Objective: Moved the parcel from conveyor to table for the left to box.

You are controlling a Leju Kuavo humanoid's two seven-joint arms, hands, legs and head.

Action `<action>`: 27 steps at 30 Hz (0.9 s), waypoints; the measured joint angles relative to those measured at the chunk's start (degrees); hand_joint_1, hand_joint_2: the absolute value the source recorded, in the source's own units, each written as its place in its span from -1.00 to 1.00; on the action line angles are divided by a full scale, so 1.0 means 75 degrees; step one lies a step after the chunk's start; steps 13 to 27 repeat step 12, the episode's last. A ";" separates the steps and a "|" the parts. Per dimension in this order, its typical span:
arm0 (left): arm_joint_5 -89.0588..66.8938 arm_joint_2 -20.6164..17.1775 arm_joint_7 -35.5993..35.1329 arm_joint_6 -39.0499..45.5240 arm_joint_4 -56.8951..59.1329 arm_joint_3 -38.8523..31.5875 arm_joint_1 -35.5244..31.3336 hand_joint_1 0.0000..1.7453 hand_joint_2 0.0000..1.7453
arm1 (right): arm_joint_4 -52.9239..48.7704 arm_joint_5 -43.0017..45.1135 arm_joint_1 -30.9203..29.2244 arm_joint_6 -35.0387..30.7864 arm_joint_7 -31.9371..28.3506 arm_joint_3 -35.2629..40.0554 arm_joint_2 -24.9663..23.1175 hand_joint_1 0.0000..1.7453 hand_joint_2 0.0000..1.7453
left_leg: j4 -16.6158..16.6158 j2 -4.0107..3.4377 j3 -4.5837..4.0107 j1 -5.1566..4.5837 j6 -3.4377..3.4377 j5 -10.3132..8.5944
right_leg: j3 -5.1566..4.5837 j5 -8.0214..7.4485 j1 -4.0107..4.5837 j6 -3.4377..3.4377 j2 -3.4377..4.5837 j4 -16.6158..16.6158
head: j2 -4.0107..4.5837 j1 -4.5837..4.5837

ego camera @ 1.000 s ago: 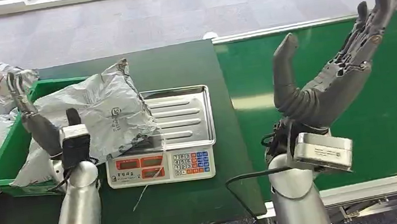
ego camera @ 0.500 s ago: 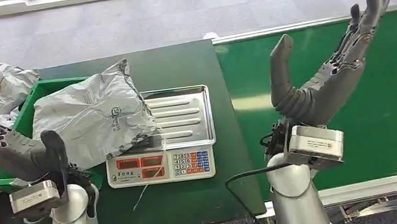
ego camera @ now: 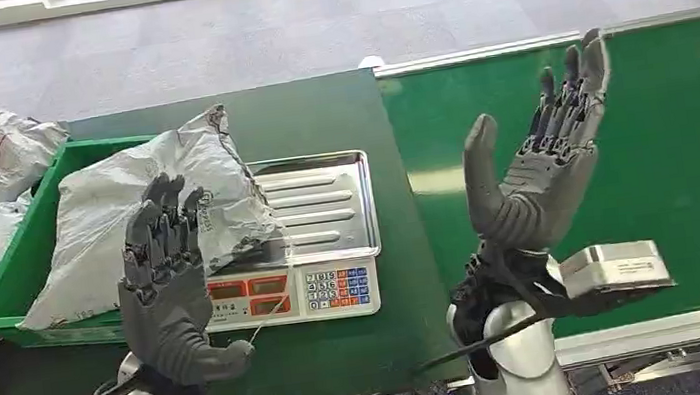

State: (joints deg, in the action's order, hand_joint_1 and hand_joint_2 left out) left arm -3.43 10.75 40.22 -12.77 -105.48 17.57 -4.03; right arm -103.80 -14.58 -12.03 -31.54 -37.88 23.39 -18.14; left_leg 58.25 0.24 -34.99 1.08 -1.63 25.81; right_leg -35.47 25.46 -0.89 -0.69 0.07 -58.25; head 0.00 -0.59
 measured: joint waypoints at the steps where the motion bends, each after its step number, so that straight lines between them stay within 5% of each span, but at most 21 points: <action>1: 0.0049 0.0000 0.0000 -0.0067 -0.0029 0.0032 0.0034 -1.00 1.00 | -0.0035 0.0041 0.0094 0.0064 -0.0006 0.0044 0.0049 -1.00 1.00 | 0.0000 0.0000 0.0000 0.0000 0.0000 0.0001 | 0.0000 0.0001 0.0000 0.0001 0.0000 0.0000 | 0.0000 0.0003; 9: 0.0087 0.0160 -0.0003 -0.0501 -0.0023 0.0061 0.0103 -1.00 1.00 | -0.0052 -0.1070 0.0453 0.1078 0.0475 0.0105 0.0251 -1.00 1.00 | -0.0001 0.0000 0.0004 0.0001 -0.0001 0.0000 | 0.0003 0.0002 0.0001 0.0002 0.0000 0.0000 | 0.0000 0.0003; 12: 0.0087 0.0178 -0.0003 -0.0556 0.0047 0.0055 0.0100 -1.00 1.00 | -0.0052 -0.0328 0.0702 0.1384 0.0276 0.0075 0.0379 -1.00 1.00 | 0.0000 0.0001 0.0004 0.0000 0.0000 0.0001 | 0.0004 0.0002 0.0000 0.0002 -0.0001 0.0000 | 0.0000 0.0000; 27: 0.0087 0.0178 -0.0003 -0.0556 0.0047 0.0055 0.0100 -1.00 1.00 | -0.0052 -0.0328 0.0702 0.1384 0.0276 0.0075 0.0379 -1.00 1.00 | 0.0000 0.0001 0.0004 0.0000 0.0000 0.0001 | 0.0004 0.0002 0.0000 0.0002 -0.0001 0.0000 | 0.0000 0.0000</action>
